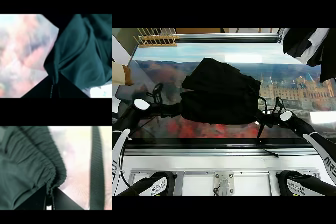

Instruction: Fold the clothes and pants, and hang the long-sleeved shirts on hangers.

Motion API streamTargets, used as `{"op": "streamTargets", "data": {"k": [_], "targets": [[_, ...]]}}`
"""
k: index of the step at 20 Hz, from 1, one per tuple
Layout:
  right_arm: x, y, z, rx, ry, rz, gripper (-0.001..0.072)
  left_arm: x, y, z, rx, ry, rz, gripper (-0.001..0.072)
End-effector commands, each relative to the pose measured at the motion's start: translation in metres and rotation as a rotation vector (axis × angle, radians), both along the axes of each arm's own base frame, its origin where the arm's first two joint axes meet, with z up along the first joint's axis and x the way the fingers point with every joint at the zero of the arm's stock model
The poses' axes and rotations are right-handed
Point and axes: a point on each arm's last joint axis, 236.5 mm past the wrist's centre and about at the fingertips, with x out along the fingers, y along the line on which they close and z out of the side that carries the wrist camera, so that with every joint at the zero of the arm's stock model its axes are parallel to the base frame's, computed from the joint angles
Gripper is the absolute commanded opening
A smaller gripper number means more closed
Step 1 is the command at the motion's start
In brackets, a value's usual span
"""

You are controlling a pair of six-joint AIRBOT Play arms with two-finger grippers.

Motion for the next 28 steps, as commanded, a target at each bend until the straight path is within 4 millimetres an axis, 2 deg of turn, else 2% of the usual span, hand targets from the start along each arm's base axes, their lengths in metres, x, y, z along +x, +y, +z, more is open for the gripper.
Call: {"op": "streamTargets", "data": {"k": [1, 2, 3, 4, 5, 7, 9, 10, 11, 13, 15, 16, 17, 19, 22, 25, 28], "targets": [[0.032, -0.008, 0.089, -0.126, -0.225, 0.165, 0.0021, 0.031, 0.028, 0.095, 0.026, -0.220, 0.048, 0.0010], [0.039, -0.010, 0.131, -0.161, -0.299, 0.206, 0.0022, 0.038, 0.037, 0.152, 0.045, -0.340, 0.061, 0.0010], [0.042, -0.011, 0.180, -0.187, -0.381, 0.237, 0.0021, 0.037, 0.041, 0.209, 0.057, -0.453, 0.078, 0.0010], [0.040, -0.009, 0.229, -0.194, -0.463, 0.257, 0.0021, 0.030, 0.041, 0.274, 0.071, -0.588, 0.091, 0.0010], [0.032, -0.005, 0.282, -0.194, -0.557, 0.273, 0.0022, 0.015, 0.037, 0.333, 0.089, -0.721, 0.091, 0.0010], [0.000, 0.006, 0.375, -0.157, -0.731, 0.296, 0.0022, -0.036, 0.023, 0.443, 0.133, -0.990, 0.082, 0.0010], [-0.045, 0.014, 0.445, -0.098, -0.870, 0.289, 0.0022, -0.096, 0.009, 0.518, 0.168, -1.202, 0.079, 0.0010], [-0.067, 0.014, 0.468, -0.071, -0.915, 0.273, 0.0021, -0.127, 0.003, 0.546, 0.182, -1.295, 0.081, 0.0010], [-0.089, 0.013, 0.485, -0.047, -0.951, 0.253, 0.0021, -0.155, -0.003, 0.566, 0.192, -1.366, 0.082, 0.0010], [-0.127, 0.012, 0.500, -0.002, -0.971, 0.223, 0.0022, -0.200, -0.012, 0.591, 0.203, -1.474, 0.085, 0.0010], [-0.153, 0.013, 0.499, 0.051, -0.926, 0.206, 0.0022, -0.220, -0.016, 0.601, 0.189, -1.514, 0.095, 0.0010], [-0.161, 0.015, 0.493, 0.073, -0.884, 0.203, 0.0021, -0.218, -0.015, 0.599, 0.185, -1.511, 0.098, 0.0010], [-0.165, 0.017, 0.482, 0.091, -0.822, 0.204, 0.0021, -0.209, -0.013, 0.593, 0.163, -1.485, 0.110, 0.0010], [-0.163, 0.018, 0.448, 0.092, -0.653, 0.211, 0.0021, -0.162, -0.003, 0.561, 0.115, -1.352, 0.126, 0.0010], [-0.140, 0.018, 0.379, 0.059, -0.385, 0.244, 0.0021, -0.068, 0.017, 0.485, 0.077, -1.098, 0.139, 0.0010], [-0.088, 0.002, 0.296, -0.049, -0.194, 0.251, 0.0022, 0.022, 0.025, 0.403, -0.023, -0.865, 0.131, 0.0010], [-0.022, -0.017, 0.231, -0.145, -0.095, 0.208, 0.0022, 0.093, 0.008, 0.345, -0.064, -0.731, 0.069, 0.0010]]}}
